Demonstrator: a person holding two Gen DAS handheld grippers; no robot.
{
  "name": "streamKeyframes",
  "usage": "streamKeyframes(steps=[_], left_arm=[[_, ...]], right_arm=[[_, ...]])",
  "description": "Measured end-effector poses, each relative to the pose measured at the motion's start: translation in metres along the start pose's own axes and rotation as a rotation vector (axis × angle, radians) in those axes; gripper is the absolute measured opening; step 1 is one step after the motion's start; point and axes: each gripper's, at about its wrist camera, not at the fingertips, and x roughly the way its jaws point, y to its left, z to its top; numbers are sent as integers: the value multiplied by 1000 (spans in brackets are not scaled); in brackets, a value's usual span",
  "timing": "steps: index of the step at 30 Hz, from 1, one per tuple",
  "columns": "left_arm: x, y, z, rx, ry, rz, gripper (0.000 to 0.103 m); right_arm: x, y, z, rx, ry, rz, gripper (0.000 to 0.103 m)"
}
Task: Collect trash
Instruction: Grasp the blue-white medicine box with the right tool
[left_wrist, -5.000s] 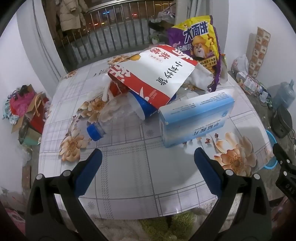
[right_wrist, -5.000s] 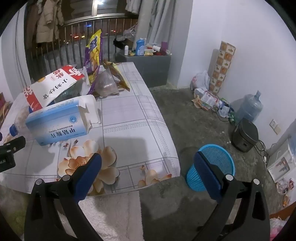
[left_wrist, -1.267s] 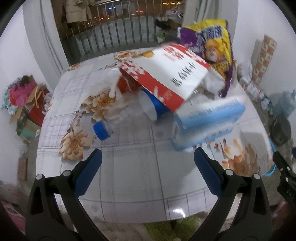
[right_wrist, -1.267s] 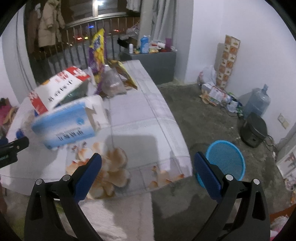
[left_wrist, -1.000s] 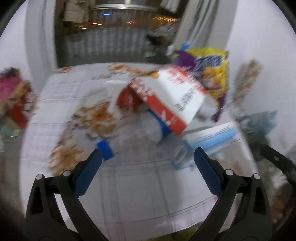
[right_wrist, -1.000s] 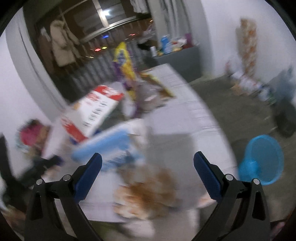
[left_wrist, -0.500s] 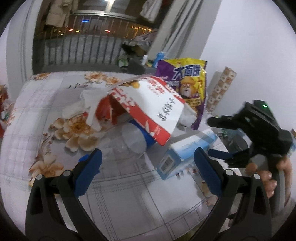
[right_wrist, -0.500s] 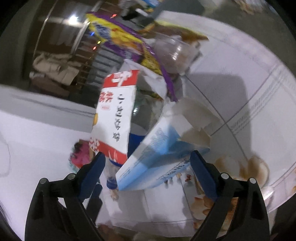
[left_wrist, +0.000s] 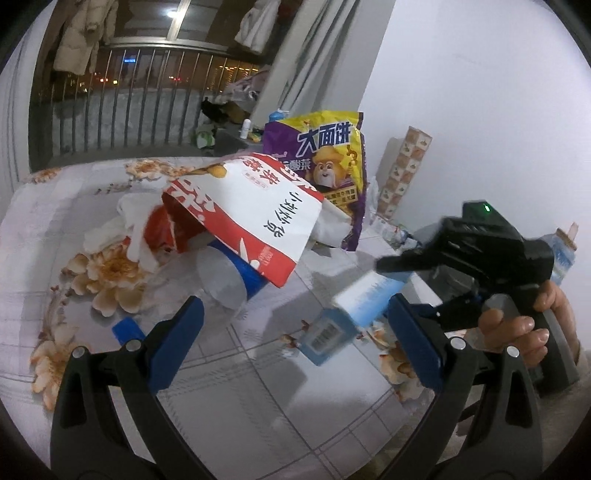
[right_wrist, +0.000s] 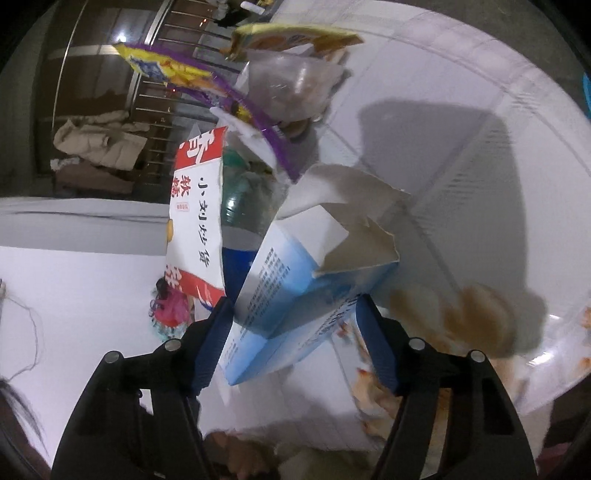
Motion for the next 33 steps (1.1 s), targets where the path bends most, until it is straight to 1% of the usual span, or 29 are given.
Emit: streamKeyframes(steps=[4,8,11,13,16,18,21,24,28,31,33], left_arm=[[2,6,0,-44,1,-43,95],[6,4,-2,-54,20,-66,95],[11,0,-3,-62,50,-81,95],[14,1,-5,-77,72,-107,95],[16,1,-3,-100,89,-121,95],[16,-1,0,-107,90,-138,95],[19,-7,3,-95,96,-149,95],[21,-13,3,-77,110,-164,95],[18,-22,5,-41,94,-209,95],[17,-30,7,-11,84,-236,95],[20,-33,8,8,85,-241,90]], right_arm=[[-24,-21,-4,33,-2,24,67],[-34,-37,-7,78,-19,62,67],[-37,-43,-7,97,-36,84,67],[-35,-44,-5,103,-40,94,67],[-31,-44,-5,93,-35,111,67],[-27,-45,-2,76,-10,131,67],[-25,-45,3,51,25,136,67],[-24,-33,9,2,17,113,67],[-20,-17,14,-56,21,114,67],[-19,-19,16,-52,25,99,67],[-20,-24,16,-37,23,98,67]])
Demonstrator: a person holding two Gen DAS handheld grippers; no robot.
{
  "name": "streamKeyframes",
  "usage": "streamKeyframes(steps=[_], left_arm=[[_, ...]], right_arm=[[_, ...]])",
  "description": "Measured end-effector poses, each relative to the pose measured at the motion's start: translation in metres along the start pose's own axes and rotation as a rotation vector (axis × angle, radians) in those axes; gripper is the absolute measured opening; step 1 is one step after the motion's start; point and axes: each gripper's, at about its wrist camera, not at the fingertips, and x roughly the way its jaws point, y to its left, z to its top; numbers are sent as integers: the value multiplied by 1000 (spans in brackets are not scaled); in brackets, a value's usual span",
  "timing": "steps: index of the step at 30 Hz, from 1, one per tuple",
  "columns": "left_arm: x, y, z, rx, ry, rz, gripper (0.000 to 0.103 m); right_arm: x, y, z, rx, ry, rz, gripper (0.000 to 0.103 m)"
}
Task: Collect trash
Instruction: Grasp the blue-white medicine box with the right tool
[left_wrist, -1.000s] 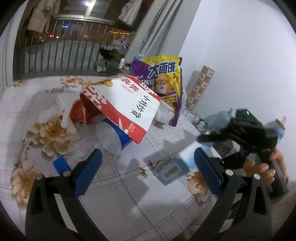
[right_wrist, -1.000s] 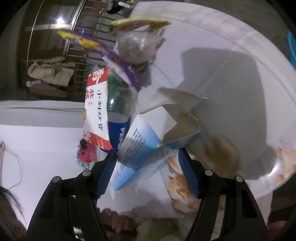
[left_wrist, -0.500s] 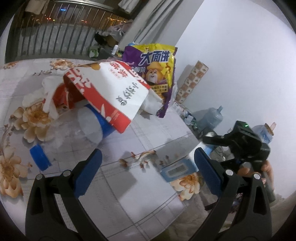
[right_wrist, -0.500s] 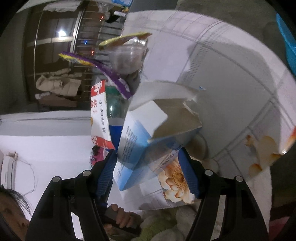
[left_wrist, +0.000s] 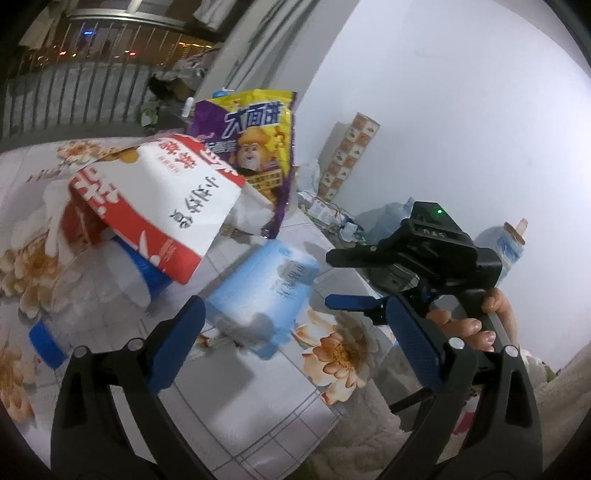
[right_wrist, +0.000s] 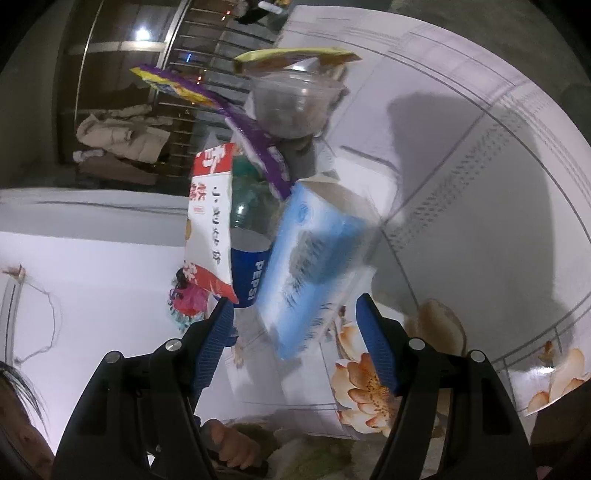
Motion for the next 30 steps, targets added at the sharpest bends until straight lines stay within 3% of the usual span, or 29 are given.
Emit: streamKeyframes(steps=[3,6,12,20,24,27,30], left_arm=[[6,-1,4,12,11,10,79],[13,2,7,9,18,20,76],[41,11,10,16,89,66,72],[67,9,15,70,122,131,72],[80,19,16,33,181,167,72],[86,26,13,-35,230,114,72],[88,29,7,-112,276,-21,72]], right_arm=[[-4,-6,-1,13,-11,-6,67],[-8,-9,-2,24,-17,-9,67],[-3,-12,-4,33,-11,-10,67],[-11,-19,-2,43,-31,-8,67],[-17,-23,-2,44,-43,-3,67],[-21,-25,-3,38,-48,-7,67],[-23,-24,-5,24,-52,-25,67]])
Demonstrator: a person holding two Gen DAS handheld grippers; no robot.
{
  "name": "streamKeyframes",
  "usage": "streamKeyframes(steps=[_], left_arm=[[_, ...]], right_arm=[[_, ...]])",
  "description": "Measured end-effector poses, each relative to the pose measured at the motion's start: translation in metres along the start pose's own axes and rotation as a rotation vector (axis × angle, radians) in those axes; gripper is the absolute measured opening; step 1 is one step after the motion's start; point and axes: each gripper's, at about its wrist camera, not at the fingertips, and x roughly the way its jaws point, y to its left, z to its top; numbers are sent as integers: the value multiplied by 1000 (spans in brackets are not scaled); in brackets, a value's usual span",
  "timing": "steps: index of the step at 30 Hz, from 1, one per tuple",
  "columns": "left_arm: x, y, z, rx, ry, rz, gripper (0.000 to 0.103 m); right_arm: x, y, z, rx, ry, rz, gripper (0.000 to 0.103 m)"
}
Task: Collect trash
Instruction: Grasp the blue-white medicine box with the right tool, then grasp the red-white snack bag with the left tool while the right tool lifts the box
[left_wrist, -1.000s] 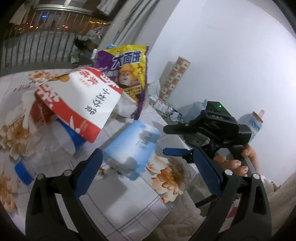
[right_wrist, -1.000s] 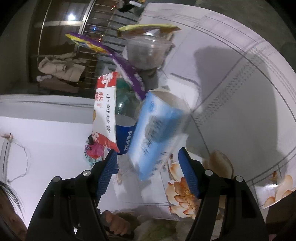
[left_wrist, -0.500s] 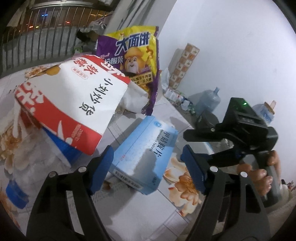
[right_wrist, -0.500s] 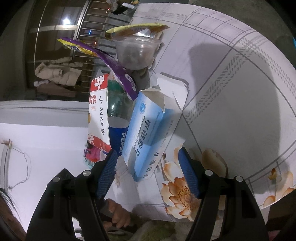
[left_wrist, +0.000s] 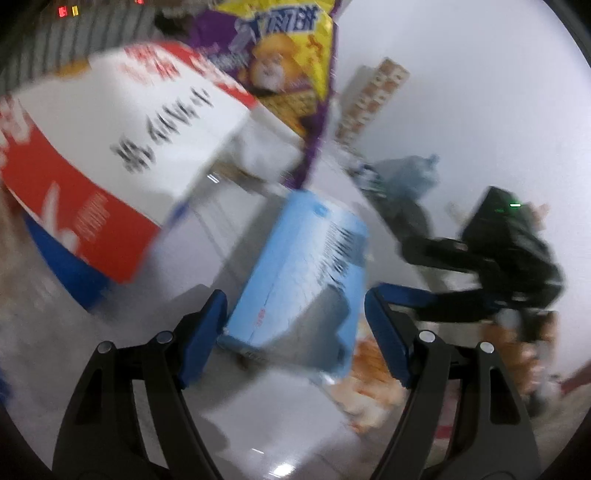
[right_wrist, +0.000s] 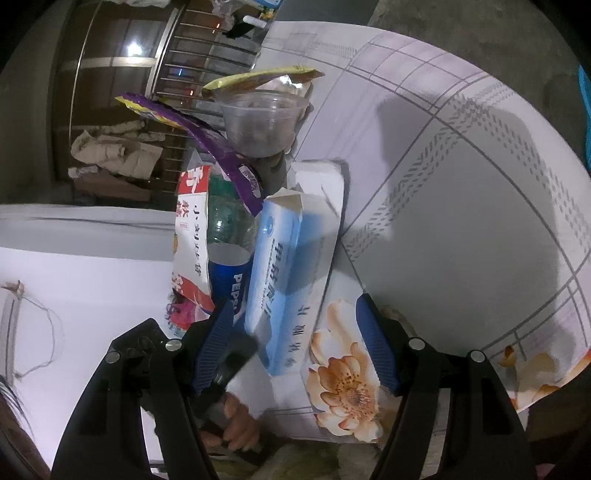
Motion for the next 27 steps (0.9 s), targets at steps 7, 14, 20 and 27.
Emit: streamKeyframes(steps=[7,14,20,27], left_arm=[[4,-11,-19,-36,78,-218,72],[-38,-9,-19,-10,-40,-121,72],[-99,13,-15,-21,-215,6,72],[-137,54,-6,-104,-322,86,68]], right_arm=[[-3,6,1,-51,-9,-77,67],[10,42,-2,-228,-52,-321,86],[38,67,-9,-360,-55,-519,89],[64,83,-29,-528,-72,-691,91]])
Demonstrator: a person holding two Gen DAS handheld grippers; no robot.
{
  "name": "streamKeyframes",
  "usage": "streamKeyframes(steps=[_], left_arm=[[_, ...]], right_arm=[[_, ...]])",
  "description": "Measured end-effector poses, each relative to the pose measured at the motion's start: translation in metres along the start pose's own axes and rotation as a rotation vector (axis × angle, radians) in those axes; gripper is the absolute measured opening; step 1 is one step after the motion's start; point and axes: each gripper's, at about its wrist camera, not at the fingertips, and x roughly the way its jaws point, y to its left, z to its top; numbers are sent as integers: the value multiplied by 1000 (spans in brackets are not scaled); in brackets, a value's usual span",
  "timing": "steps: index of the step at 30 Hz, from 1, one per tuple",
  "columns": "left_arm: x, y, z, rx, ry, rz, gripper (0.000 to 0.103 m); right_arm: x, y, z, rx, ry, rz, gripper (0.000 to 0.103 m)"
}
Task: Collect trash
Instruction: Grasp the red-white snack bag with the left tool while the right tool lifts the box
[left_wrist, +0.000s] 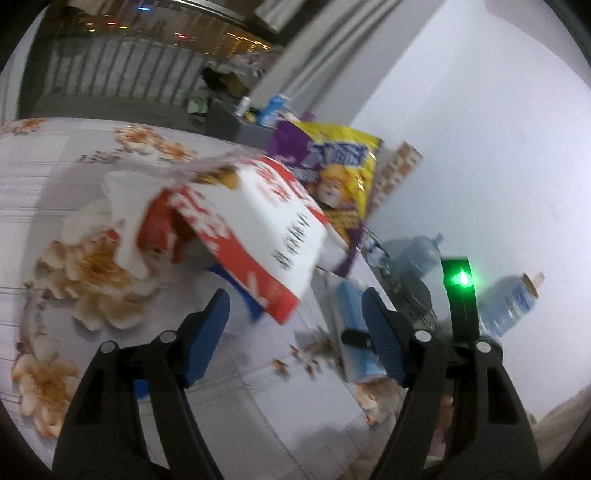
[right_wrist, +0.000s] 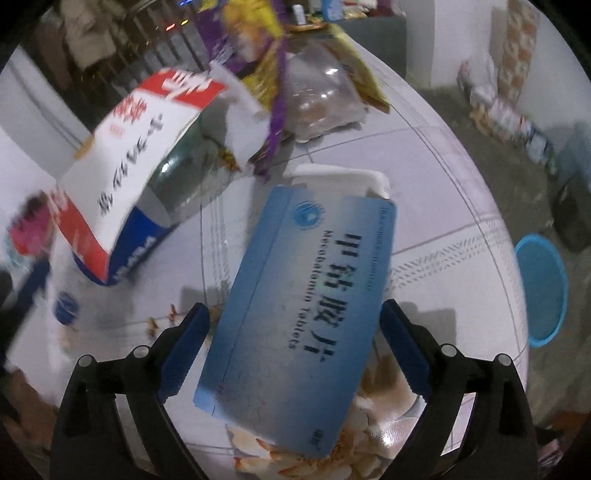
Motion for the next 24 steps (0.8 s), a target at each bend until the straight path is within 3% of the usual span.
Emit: streamKeyframes(steps=[4,9,13,19,20,21,22,24], left_arm=[[1,10,4,-25,-17,16,67],[0,20,3,-51,-34,19,66],[5,25,7,-84,-37,10,63],[21,43,16,-200,-42,-7,53],[23,46,17,-215,-46,-3,52],[25,48,19,-231,-52,-5,50],[26,50,20,-242,-56,-13,49],[28,52,21,-271,-76,-31,45]], right_arm=[[0,5,-3,-49,-21,-42,84],[-9,-4,-4,-33,-48,-34,78],[-28,-4,7,-4,-122,42,75],[-57,9,17,-65,-247,108,73],[-57,12,18,-72,-255,113,71],[-58,14,20,-76,-261,116,55],[-58,14,20,-79,-264,123,46],[-52,12,22,-68,-236,156,45]])
